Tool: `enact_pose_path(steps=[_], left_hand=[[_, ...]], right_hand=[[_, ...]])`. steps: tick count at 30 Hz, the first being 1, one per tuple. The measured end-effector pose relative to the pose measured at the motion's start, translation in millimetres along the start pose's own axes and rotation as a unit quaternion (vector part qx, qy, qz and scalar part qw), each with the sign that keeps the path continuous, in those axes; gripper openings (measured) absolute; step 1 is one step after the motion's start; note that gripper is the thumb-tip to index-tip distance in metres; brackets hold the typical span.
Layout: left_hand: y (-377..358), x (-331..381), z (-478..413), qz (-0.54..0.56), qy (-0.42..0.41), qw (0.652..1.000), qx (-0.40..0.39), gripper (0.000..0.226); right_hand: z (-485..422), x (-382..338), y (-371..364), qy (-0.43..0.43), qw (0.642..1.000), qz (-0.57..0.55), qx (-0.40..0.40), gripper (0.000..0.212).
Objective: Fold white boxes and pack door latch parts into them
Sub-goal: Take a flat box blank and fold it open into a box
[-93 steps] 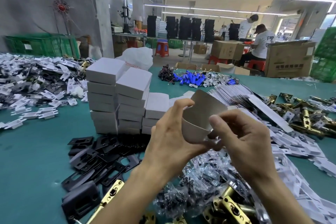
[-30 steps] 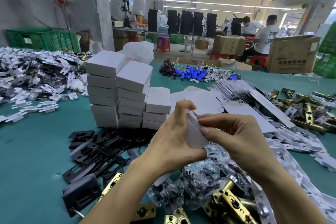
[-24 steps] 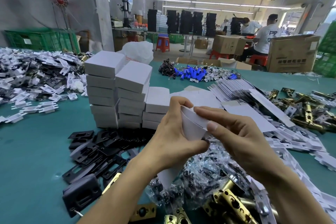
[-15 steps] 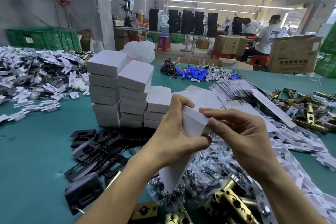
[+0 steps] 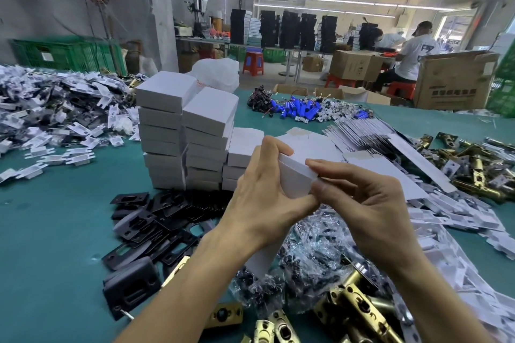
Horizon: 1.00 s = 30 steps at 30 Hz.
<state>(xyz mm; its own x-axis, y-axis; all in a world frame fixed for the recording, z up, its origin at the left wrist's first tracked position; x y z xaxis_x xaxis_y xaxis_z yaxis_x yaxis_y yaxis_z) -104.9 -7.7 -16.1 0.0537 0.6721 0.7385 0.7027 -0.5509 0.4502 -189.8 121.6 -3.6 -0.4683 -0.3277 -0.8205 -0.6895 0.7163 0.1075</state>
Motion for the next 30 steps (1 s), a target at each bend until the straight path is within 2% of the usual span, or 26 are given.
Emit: enact_pose_path(steps=[3,7,10,15,19,21,23,26,30], left_hand=[[-4.1,0.1,0.4,0.029,0.002,1.0,-0.011,0.057],[-7.7,-2.5,0.7,0.067,0.012,0.997,-0.03,0.059],[-7.9,-4.5,0.7,0.061,0.008,0.998,-0.018,0.055],[-15.4,-5.4,3.5,0.028,0.006,1.0,-0.011,0.057],[-11.8,-6.3,1.5,0.122,0.024,0.991,-0.058,0.065],[-10.4,-4.4,-1.2,0.218,0.037,0.971,-0.085,0.053],[-6.9,-3.4,-4.8,0.259,0.021,0.964,-0.061,0.034],[-3.8,-5.8,-7.1,0.235,-0.003,0.972,-0.018,0.017],[-9.2,-3.8,-2.3,0.172,-0.057,0.982,-0.047,0.011]], right_hand=[[0.3,-0.5,0.4,-0.013,0.999,-0.049,0.006,0.025],[2.2,-5.4,-0.3,-0.005,0.999,0.044,-0.009,0.019],[2.0,-1.4,-1.4,-0.041,0.997,0.064,-0.012,0.016],[3.1,3.9,-4.6,-0.077,0.997,0.031,-0.002,0.014],[-1.2,0.9,8.8,-0.055,0.997,-0.002,0.055,0.005],[-3.9,-0.7,17.0,-0.051,0.995,-0.039,0.072,0.008],[-5.4,-0.6,20.4,-0.048,0.996,-0.052,0.057,0.014],[-5.0,3.3,17.8,-0.071,0.997,-0.04,-0.004,0.02],[-3.4,6.6,22.9,-0.118,0.989,0.038,-0.081,0.038]])
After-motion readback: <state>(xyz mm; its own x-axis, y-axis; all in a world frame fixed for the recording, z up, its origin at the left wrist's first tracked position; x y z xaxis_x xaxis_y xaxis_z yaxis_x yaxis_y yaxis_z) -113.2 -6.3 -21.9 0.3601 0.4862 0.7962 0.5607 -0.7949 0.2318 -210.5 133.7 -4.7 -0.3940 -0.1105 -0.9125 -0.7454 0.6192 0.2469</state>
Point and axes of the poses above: each hand's wrist, its own z-axis away from the middle knuckle, its own y-axis out of the back of the hand, x = y × z, the point moved 3 cm from there along -z, towards the middle knuckle, and after that the axes turned 1 degree about y, right-handed, at the moved point
